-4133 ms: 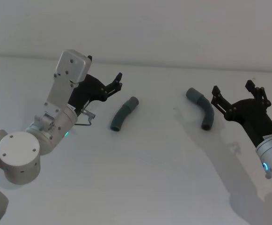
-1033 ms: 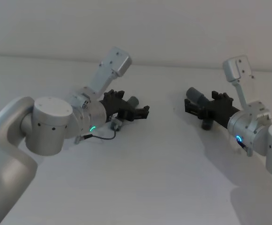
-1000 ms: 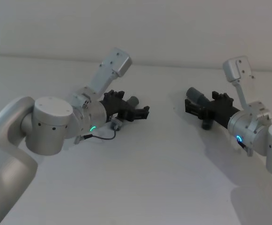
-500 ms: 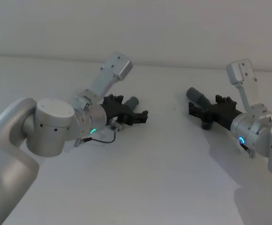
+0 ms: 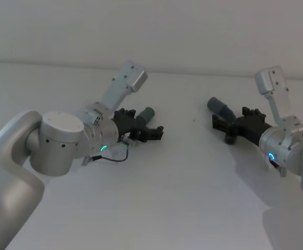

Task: Use both hands to pick up one end of the pipe from the table, align the ends, and insert them.

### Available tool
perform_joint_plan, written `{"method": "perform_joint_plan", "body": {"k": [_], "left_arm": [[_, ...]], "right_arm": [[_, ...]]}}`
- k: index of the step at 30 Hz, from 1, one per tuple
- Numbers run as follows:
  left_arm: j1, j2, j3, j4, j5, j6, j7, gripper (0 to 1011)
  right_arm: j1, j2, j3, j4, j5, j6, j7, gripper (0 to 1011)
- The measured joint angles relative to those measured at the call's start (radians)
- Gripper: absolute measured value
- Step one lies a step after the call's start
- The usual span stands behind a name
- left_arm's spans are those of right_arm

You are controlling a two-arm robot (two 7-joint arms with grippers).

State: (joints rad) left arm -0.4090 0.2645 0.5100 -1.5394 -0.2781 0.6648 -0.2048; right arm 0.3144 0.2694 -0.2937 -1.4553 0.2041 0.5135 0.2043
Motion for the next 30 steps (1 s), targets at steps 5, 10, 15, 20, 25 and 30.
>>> {"method": "perform_joint_plan", "body": {"k": [5, 10, 15, 20, 25, 30], "left_arm": [[0.003, -0.001, -0.002, -0.001, 0.006, 0.007, 0.005, 1001], [0.005, -0.001, -0.005, -0.003, 0.01, 0.012, 0.008, 1001], [0.006, -0.003, -0.005, -0.003, 0.012, 0.015, 0.009, 932], [0.007, -0.003, -0.006, -0.004, 0.014, 0.017, 0.01, 810], [0.008, -0.003, -0.007, -0.005, 0.015, 0.019, 0.011, 716], [0.008, -0.003, -0.007, -0.005, 0.016, 0.02, 0.012, 675]], "right_arm": [[-0.002, 0.0, 0.004, -0.002, -0.002, 0.006, 0.003, 1000], [-0.003, -0.001, 0.006, -0.003, -0.002, 0.01, 0.005, 1002], [-0.003, -0.001, 0.008, -0.004, -0.003, 0.012, 0.007, 945], [-0.004, -0.002, 0.009, -0.004, -0.003, 0.013, 0.007, 805], [-0.004, -0.002, 0.009, -0.005, -0.004, 0.014, 0.008, 685], [-0.004, -0.002, 0.01, -0.005, -0.004, 0.015, 0.008, 497]]}}
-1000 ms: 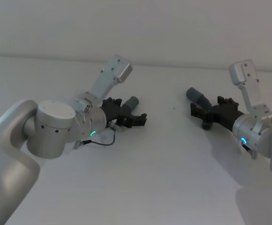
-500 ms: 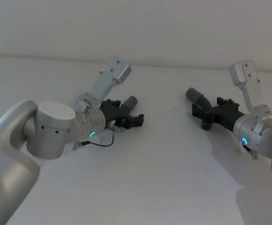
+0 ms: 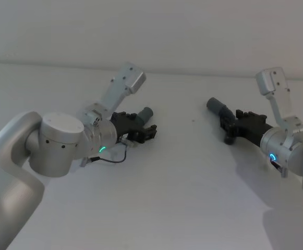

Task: Use both hands to pick up one end of the pipe from the table, align the ends, and insert them.

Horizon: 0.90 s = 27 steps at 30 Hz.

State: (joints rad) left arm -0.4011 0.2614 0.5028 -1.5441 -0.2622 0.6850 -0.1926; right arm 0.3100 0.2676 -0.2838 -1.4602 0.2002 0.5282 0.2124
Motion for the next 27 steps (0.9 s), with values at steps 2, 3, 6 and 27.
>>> {"method": "perform_joint_plan", "body": {"k": [2, 3, 6, 27], "left_arm": [[0.0, 0.0, 0.0, 0.0, 0.0, 0.0, 0.0, 662], [0.0, 0.0, 0.0, 0.0, 0.001, 0.0, 0.0, 649], [0.0, 0.0, 0.0, 0.0, 0.001, 0.001, 0.001, 629], [0.001, 0.001, 0.0, 0.0, 0.002, 0.003, 0.002, 488]], "right_arm": [[0.0, 0.0, 0.0, 0.0, 0.0, 0.0, 0.0, 458], [0.0, 0.0, 0.0, 0.0, 0.0, 0.0, 0.0, 414], [0.0, 0.0, 0.0, 0.0, 0.0, 0.001, 0.001, 316], [0.0, 0.0, 0.001, 0.0, 0.0, 0.001, 0.001, 165]]}}
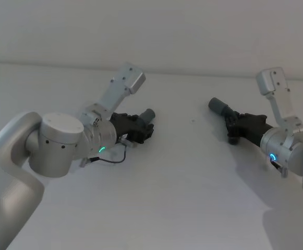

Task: Use both hands to pick up one end of the pipe from the table, align the ends, and insert them.

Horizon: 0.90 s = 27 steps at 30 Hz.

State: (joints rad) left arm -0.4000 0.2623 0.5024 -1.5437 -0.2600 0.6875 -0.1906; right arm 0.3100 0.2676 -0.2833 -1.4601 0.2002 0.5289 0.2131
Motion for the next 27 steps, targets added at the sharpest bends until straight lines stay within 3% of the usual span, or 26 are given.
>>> {"method": "perform_joint_plan", "body": {"k": [27], "left_arm": [[0.0, 0.0, 0.0, 0.0, 0.0, 0.001, 0.0, 354]], "right_arm": [[0.0, 0.0, 0.0, 0.0, 0.0, 0.0, 0.0, 159]]}}
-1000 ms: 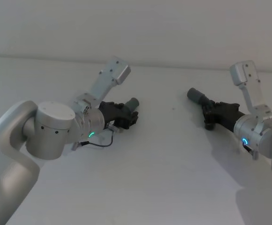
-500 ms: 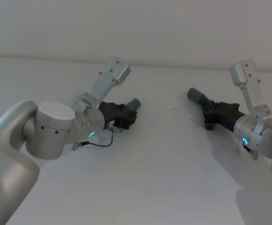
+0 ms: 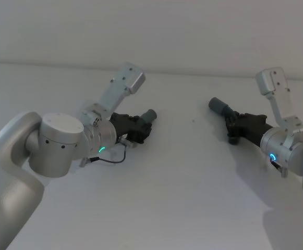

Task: Use both hands to pick up one end of the pipe from the table, align the ends, and insert them.

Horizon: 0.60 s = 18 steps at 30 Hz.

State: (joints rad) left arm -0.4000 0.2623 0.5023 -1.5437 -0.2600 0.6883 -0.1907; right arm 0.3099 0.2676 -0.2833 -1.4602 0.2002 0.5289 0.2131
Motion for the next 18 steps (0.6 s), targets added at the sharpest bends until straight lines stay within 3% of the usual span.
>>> {"method": "perform_joint_plan", "body": {"k": [12, 18], "left_arm": [[0.002, 0.014, 0.005, -0.004, 0.012, -0.031, -0.012, 354], [0.002, 0.031, 0.014, -0.015, 0.031, -0.079, -0.027, 354]], "right_arm": [[-0.002, 0.002, 0.001, -0.002, -0.004, -0.012, 0.001, 158], [-0.013, 0.015, 0.002, -0.014, -0.019, -0.068, 0.009, 157]]}}
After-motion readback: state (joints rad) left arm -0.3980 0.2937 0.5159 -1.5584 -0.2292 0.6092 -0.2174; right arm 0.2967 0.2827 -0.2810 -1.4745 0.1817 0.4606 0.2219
